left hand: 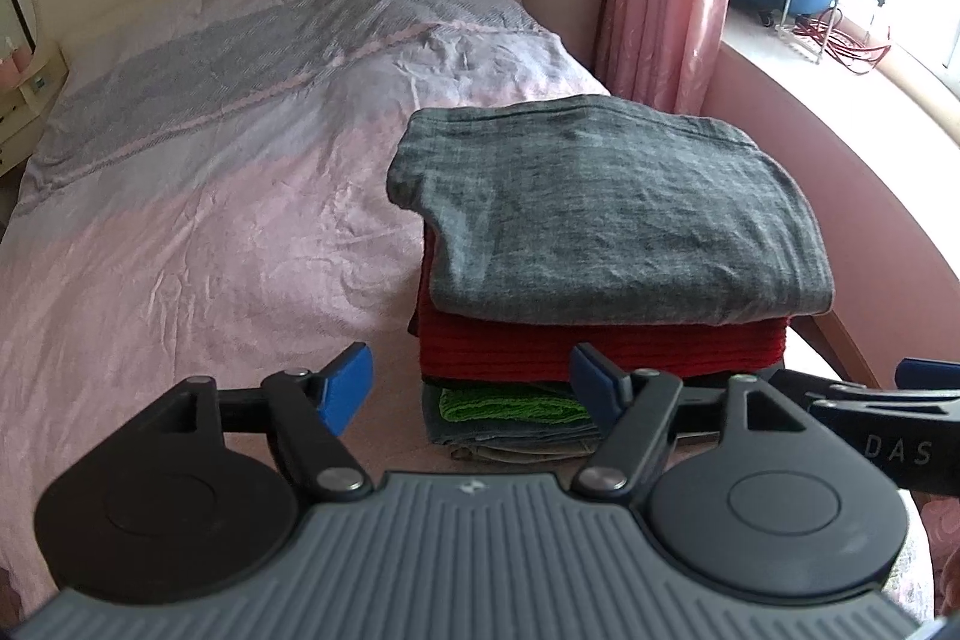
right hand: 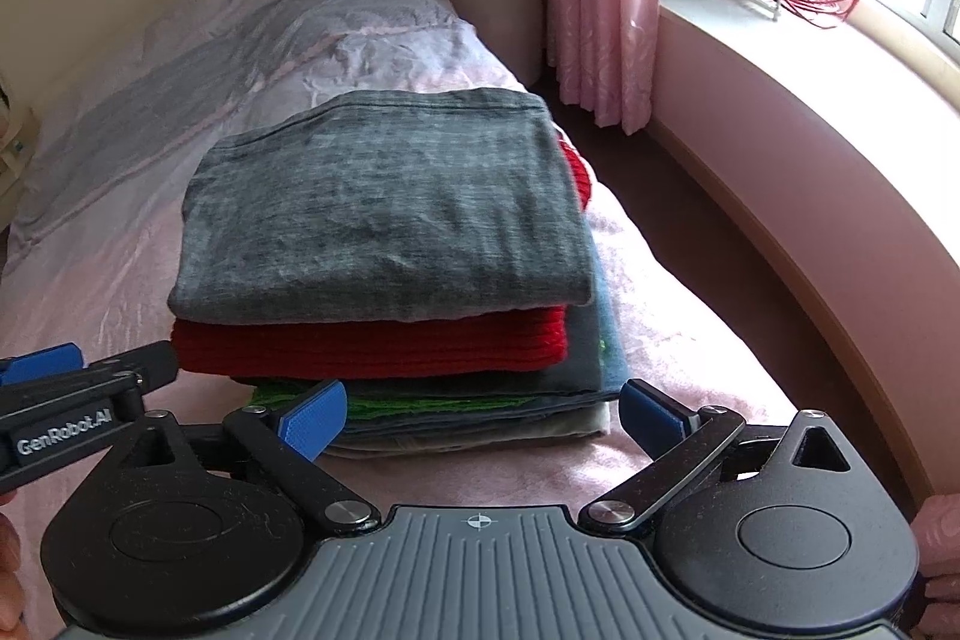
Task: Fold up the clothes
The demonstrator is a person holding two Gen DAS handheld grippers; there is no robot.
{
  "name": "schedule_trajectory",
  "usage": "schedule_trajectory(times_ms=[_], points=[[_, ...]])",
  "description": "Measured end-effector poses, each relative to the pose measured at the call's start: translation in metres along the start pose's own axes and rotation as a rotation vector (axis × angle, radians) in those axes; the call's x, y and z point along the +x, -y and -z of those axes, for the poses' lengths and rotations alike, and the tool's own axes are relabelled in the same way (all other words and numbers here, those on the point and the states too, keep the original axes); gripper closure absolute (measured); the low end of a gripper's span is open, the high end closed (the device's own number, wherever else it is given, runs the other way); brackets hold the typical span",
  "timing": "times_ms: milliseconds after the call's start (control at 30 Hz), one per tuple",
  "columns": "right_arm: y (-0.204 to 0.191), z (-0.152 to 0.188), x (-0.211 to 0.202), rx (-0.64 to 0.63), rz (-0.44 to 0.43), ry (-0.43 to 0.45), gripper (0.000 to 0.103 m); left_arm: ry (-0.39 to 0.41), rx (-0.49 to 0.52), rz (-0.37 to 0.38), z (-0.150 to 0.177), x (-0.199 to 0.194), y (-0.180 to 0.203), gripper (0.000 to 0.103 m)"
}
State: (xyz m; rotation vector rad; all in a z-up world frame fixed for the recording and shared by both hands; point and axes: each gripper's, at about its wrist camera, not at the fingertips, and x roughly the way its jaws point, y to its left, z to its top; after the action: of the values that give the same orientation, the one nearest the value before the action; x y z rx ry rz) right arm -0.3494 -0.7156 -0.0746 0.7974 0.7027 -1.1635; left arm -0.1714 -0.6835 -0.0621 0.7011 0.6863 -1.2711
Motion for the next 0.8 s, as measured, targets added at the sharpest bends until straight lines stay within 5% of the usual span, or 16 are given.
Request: schedule_trajectory(times_ms=[800], points=[[-0.027,-0.002,0.039,-0.021,-0.006,-0.042,0.003,-0.029,-0.013,-0.003,-0.007,0.032,-0.022,0.033]])
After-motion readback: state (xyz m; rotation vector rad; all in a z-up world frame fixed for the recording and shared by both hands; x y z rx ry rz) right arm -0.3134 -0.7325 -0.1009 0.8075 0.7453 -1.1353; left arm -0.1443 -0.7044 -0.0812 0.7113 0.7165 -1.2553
